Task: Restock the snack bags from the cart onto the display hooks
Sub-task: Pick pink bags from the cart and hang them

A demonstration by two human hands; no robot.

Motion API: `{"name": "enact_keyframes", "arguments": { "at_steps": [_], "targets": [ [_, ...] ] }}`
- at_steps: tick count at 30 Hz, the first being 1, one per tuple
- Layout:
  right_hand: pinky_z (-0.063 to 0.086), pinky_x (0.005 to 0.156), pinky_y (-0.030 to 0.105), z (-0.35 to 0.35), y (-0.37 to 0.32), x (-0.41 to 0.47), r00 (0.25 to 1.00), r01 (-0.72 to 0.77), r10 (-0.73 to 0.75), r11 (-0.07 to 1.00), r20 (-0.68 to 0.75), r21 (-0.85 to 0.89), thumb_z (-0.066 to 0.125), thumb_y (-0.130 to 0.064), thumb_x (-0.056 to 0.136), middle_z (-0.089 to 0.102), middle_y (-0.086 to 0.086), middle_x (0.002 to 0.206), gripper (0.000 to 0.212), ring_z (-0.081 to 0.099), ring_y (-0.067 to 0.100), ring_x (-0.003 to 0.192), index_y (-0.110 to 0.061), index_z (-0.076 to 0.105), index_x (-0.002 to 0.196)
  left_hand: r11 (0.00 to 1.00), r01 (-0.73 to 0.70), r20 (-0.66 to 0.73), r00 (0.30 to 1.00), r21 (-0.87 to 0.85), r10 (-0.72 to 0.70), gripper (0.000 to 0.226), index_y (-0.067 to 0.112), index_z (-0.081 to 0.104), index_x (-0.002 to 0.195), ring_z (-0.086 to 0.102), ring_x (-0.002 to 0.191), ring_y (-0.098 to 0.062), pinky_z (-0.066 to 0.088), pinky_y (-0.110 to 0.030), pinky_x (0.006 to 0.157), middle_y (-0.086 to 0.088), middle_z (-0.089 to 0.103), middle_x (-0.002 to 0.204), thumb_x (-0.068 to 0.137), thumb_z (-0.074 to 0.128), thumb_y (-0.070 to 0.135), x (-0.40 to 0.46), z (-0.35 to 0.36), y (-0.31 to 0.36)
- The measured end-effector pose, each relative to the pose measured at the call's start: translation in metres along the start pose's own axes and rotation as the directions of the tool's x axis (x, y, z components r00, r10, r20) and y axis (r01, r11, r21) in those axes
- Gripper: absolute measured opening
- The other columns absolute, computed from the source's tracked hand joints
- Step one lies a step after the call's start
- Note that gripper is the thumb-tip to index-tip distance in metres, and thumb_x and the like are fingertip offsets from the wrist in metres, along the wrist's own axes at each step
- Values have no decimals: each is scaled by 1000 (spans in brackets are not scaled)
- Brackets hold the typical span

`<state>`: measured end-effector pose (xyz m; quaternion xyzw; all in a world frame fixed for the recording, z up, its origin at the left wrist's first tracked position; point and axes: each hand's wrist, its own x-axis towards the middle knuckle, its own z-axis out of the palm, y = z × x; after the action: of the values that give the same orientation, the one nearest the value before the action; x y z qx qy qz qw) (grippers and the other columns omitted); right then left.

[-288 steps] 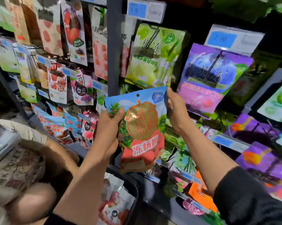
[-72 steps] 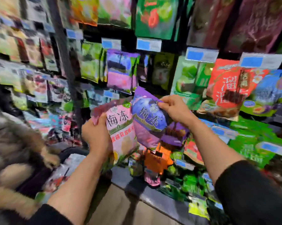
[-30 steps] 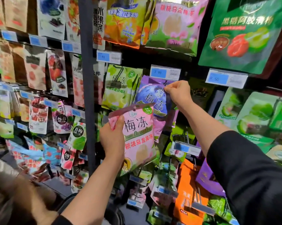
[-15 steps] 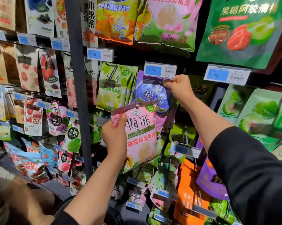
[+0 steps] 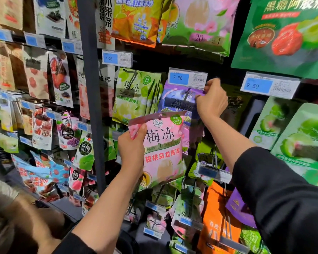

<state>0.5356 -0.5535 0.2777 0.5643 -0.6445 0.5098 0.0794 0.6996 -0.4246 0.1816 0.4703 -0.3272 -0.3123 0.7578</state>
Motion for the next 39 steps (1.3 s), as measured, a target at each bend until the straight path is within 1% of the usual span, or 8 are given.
{"name": "enact_keyframes", "arguments": {
  "at_steps": [4,8,11,14,19,25,30,39],
  "targets": [
    [43,71,31,-18,6,-39,953,264,-200,917,-229,299,67,-22,84,62,-1,82,12,56,16,77,-12,61,88,998,36,89,996,-57,-31,16,20,69,76,65,74,-18,53,-38,75,2,71,72,90,66,13,1,-2,8],
    [47,69,22,-56,-6,-53,803,122,-420,810,423,573,68,-29,88,71,2,72,22,61,6,69,-10,74,79,995,57,220,975,-84,-37,15,19,70,81,68,73,-17,55,-37,76,3,73,72,91,63,11,-2,0,21],
    [55,78,28,-81,-16,-47,653,42,-429,844,625,535,73,-12,83,74,17,91,17,67,15,81,-1,74,96,991,82,294,955,-106,-47,13,17,69,81,69,70,-15,56,-32,70,1,73,72,91,63,11,-5,4,36],
    [55,80,39,-104,-25,-38,670,13,-436,816,602,577,72,-8,81,72,25,92,16,66,27,81,3,74,94,991,78,359,933,-105,-36,11,15,66,81,69,67,-14,57,-28,63,0,73,71,91,63,14,0,7,53],
    [45,51,16,-134,-56,-10,671,-160,-405,739,621,655,70,-8,80,67,2,58,21,59,9,52,-10,72,59,994,-87,442,890,-70,109,9,13,71,91,66,81,-16,52,-28,75,-2,71,83,91,65,19,19,23,94],
    [46,62,19,-177,-118,53,845,-56,-358,679,398,732,71,0,80,68,11,69,5,61,15,64,0,71,75,911,-409,372,837,-61,401,30,6,57,116,65,84,-6,48,-20,75,-2,62,87,92,62,24,60,56,182],
    [23,33,9,-199,-152,110,943,47,-271,683,193,729,70,2,80,50,-6,37,12,37,1,28,1,64,69,634,-753,411,641,175,648,53,15,46,139,47,129,-17,35,-34,110,-2,51,140,91,61,34,94,89,253],
    [34,45,19,-165,-165,173,965,-17,-189,642,179,766,74,1,75,59,11,62,23,49,16,47,15,67,92,14,-901,740,364,433,566,63,12,12,154,6,149,-14,7,-22,116,-2,5,162,99,43,10,137,163,314]
  ]
}}
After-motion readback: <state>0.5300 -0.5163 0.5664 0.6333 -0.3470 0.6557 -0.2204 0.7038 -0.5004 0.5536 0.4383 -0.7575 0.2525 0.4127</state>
